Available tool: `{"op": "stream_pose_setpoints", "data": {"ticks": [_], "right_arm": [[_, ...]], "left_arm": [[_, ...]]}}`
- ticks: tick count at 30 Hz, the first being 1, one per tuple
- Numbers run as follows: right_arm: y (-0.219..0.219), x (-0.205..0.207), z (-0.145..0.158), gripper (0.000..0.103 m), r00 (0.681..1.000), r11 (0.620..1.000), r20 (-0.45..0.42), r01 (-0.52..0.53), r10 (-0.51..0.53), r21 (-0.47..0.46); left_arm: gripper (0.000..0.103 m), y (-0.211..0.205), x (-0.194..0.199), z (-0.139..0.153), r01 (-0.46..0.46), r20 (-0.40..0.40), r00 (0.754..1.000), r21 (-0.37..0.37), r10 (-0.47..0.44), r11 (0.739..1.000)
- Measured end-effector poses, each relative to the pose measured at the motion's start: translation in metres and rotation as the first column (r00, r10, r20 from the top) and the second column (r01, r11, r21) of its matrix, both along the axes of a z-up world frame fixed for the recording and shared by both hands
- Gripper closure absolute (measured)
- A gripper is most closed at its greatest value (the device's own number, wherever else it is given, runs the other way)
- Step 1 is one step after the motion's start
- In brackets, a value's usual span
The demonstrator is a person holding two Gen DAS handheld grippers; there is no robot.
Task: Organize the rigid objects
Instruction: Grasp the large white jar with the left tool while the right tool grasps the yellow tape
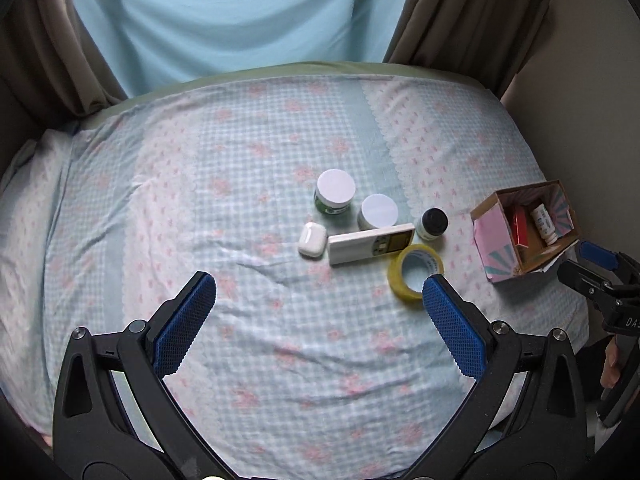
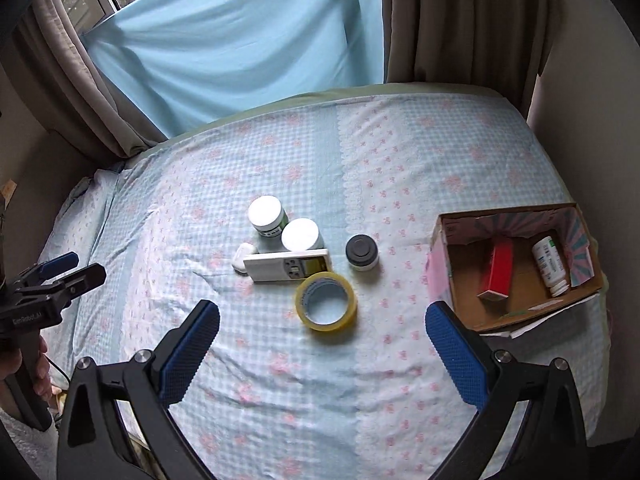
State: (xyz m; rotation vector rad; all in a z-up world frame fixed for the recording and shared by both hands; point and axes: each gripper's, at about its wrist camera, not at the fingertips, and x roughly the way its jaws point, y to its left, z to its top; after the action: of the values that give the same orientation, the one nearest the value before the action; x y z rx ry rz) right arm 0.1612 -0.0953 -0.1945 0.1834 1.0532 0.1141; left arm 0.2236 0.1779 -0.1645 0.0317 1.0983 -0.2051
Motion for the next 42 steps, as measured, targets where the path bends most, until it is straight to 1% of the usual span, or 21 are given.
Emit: {"op": "stream_pose_setpoints", "data": {"ticks": [5, 10, 16, 18, 20, 22, 25, 27, 29, 31, 32, 34, 36, 37, 39, 42], "right_arm": [[0.027, 0.012, -0.029, 0.0, 0.998, 1.0, -0.049, 0.028, -0.028, -0.001], [0.04, 0.027, -0.068, 0.0, 0.994, 0.999, -0.098, 0.051, -0.053, -0.015], [0.048, 0.049, -0.132, 0.0, 0.983, 0.997, -0.165, 0.069, -0.074, -0.035], [0.05, 0.058, -0.158, 0.0, 0.978, 0.997, -0.198, 0.062, -0.07, -0.047], [0.051, 0.064, -0.186, 0.0, 0.969, 0.998, -0.239, 0.06, -0.066, -0.032], [0.05, 0.065, -0.205, 0.0, 0.967, 0.995, -0.236, 0.085, -0.093, -0.047], [0.048, 0.064, -0.224, 0.0, 0.969, 0.99, -0.208, 0.124, -0.134, -0.062], [0.044, 0.066, -0.235, 0.0, 0.963, 0.986, -0.212, 0.152, -0.163, -0.068], [0.041, 0.07, -0.243, 0.0, 0.956, 0.982, -0.228, 0.17, -0.185, -0.087], [0.042, 0.077, -0.251, 0.0, 0.947, 0.984, -0.269, 0.155, -0.175, -0.093], [0.043, 0.079, -0.252, 0.0, 0.951, 0.985, -0.261, 0.143, -0.163, -0.095], [0.05, 0.086, -0.253, 0.0, 0.962, 0.985, -0.233, 0.112, -0.141, -0.132], [0.053, 0.092, -0.256, 0.0, 0.962, 0.981, -0.233, 0.103, -0.14, -0.162], [0.052, 0.094, -0.258, 0.0, 0.96, 0.981, -0.236, 0.113, -0.149, -0.161], [0.05, 0.098, -0.262, 0.0, 0.955, 0.981, -0.251, 0.121, -0.157, -0.151], [0.049, 0.105, -0.269, 0.001, 0.946, 0.978, -0.282, 0.115, -0.161, -0.171]], "left_arm": [[0.0, 0.012, 0.043, -0.025, 0.052, -0.018, 0.998, 0.007, -0.052, 0.999], [0.0, 0.005, 0.084, -0.066, 0.101, -0.052, 0.994, 0.001, -0.1, 0.995], [0.0, -0.024, 0.131, -0.138, 0.175, -0.105, 0.979, 0.014, -0.172, 0.985], [0.0, -0.036, 0.146, -0.164, 0.197, -0.123, 0.974, 0.023, -0.193, 0.98], [0.0, -0.047, 0.161, -0.191, 0.216, -0.14, 0.968, 0.032, -0.21, 0.976], [0.0, -0.058, 0.174, -0.216, 0.234, -0.155, 0.962, 0.045, -0.224, 0.971], [0.0, -0.069, 0.19, -0.247, 0.259, -0.168, 0.955, 0.072, -0.245, 0.963], [0.0, -0.072, 0.198, -0.264, 0.268, -0.17, 0.953, 0.081, -0.251, 0.96], [0.0, -0.076, 0.203, -0.273, 0.278, -0.156, 0.952, 0.07, -0.265, 0.958], [0.0, -0.082, 0.208, -0.28, 0.295, -0.146, 0.948, 0.071, -0.283, 0.953], [0.0, -0.085, 0.21, -0.284, 0.306, -0.141, 0.946, 0.078, -0.293, 0.949], [0.0, -0.092, 0.212, -0.289, 0.329, -0.128, 0.94, 0.094, -0.316, 0.94], [0.001, -0.098, 0.214, -0.293, 0.343, -0.119, 0.937, 0.11, -0.33, 0.933], [0.001, -0.099, 0.215, -0.295, 0.346, -0.116, 0.936, 0.11, -0.334, 0.932], [0.007, -0.099, 0.217, -0.296, 0.352, -0.108, 0.934, 0.105, -0.341, 0.93], [0.017, -0.099, 0.22, -0.298, 0.362, -0.107, 0.929, 0.083, -0.353, 0.928]]}}
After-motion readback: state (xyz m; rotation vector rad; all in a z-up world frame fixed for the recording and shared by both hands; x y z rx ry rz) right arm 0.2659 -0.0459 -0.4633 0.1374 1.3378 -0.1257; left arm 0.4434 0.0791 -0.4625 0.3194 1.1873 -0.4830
